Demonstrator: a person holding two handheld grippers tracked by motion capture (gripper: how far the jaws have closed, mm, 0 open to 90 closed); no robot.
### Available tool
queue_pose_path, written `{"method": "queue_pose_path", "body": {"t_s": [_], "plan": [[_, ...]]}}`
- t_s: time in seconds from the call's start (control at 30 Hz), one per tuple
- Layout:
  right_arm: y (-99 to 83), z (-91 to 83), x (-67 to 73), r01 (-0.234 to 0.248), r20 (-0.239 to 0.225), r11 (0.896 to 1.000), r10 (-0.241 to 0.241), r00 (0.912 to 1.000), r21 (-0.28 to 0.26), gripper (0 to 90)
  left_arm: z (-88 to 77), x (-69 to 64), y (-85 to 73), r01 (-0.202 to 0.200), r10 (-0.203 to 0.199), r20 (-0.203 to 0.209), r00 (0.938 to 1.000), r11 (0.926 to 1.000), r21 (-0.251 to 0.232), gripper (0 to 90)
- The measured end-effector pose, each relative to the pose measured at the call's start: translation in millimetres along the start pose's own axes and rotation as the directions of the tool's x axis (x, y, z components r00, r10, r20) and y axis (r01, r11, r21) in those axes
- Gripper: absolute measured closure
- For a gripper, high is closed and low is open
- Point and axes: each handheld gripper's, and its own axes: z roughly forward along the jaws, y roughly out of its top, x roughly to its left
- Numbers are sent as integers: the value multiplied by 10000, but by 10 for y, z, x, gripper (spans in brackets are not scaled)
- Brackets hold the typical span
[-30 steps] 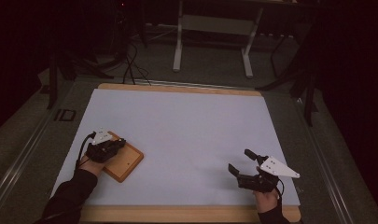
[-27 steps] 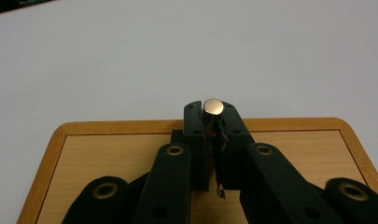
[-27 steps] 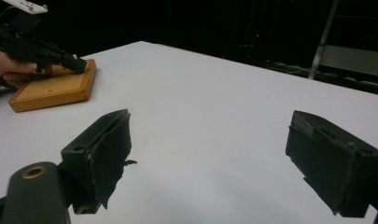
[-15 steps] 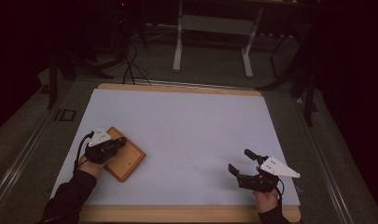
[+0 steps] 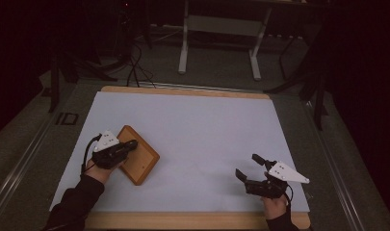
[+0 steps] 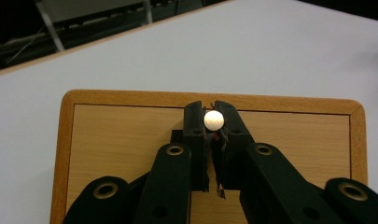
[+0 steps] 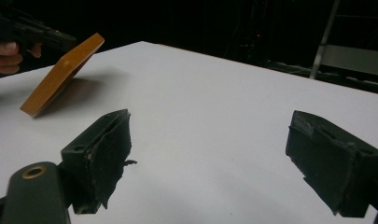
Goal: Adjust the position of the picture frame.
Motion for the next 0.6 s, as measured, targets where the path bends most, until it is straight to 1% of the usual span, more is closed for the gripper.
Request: {"method": "queue_pose_path", "body": {"t_s": [0.1, 0.23, 0.3, 0.37, 0.4, 0.43, 0.47, 0.53, 0.6], "plan": [[1, -3, -1, -11, -1, 10000, 11, 10000, -4, 137, 11, -50, 73, -87, 89, 173, 9998, 9999, -123, 848], [3, -5, -2, -23, -12, 10000, 23, 10000, -35, 137, 69, -149, 184, -347, 349, 277, 9990, 9994, -81, 848], [6, -8, 0, 15, -18, 10000, -15, 10000, -54, 137, 113, -201, 237, -454, 457, 424, 9981, 9989, -64, 848], [10, -13, 3, 24, -22, 10000, -24, 10000, -70, 137, 167, -260, 291, -530, 529, 538, 9972, 9986, -6, 848], [10, -13, 3, 24, -22, 10000, -24, 10000, -70, 137, 167, -260, 291, -530, 529, 538, 9972, 9986, -6, 848], [13, -17, 4, 1, -30, 9999, -1, 10000, -111, 137, 227, -309, 339, -592, 586, 716, 9957, 9982, 59, 848], [13, -19, 3, 9, -27, 9999, -9, 10000, -121, 137, 258, -335, 359, -618, 610, 800, 9949, 9980, 87, 848], [14, -24, -1, 20, -23, 9999, -20, 10000, -141, 137, 324, -391, 397, -771, 757, 878, 9933, 9969, 136, 848], [14, -30, -3, 4, -20, 9999, -4, 10000, -146, 137, 392, -447, 435, -806, 787, 1023, 9916, 9966, 155, 848]]}}
